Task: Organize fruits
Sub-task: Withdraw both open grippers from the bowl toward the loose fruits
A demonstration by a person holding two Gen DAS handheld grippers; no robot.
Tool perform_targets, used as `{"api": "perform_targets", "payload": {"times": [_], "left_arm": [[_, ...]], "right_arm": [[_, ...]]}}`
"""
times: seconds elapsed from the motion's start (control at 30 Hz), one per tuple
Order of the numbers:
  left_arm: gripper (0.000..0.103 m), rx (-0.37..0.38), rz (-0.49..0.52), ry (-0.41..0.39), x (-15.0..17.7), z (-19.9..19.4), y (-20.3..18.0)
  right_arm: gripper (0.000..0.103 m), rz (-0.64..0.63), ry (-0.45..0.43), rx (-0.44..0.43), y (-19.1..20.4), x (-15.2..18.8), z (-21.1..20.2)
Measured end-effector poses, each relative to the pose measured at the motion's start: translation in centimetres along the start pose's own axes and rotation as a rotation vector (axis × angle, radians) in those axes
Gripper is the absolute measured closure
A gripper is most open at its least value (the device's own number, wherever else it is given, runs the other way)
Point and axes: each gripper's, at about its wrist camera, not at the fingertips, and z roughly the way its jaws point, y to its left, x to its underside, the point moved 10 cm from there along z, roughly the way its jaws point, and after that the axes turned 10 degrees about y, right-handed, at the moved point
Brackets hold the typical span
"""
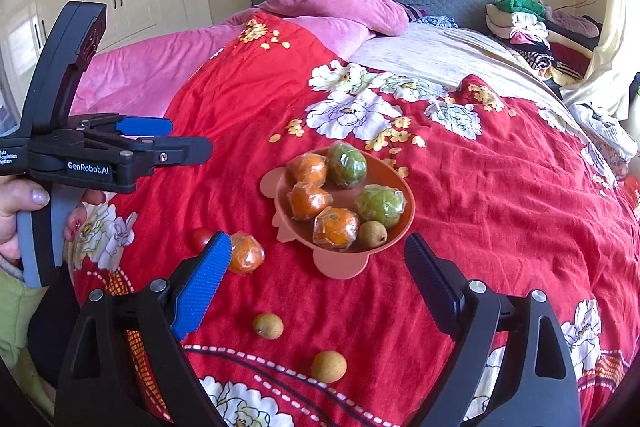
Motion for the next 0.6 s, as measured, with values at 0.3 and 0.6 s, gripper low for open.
{"api": "perform_targets", "payload": {"times": [0.3,0.6], "left_arm": [[0.010,-0.005,-0.001,0.030,2.5,0.4,0.2],[0.010,-0.009,-0.005,0.060,5.2,0.8,0.6]], "right_arm": [[0.015,-0.025,0.042,-0.010,1.4,1.7,0.7],[0.015,-0.047,0.084,-0.020,2.7,3.4,1.6]]}}
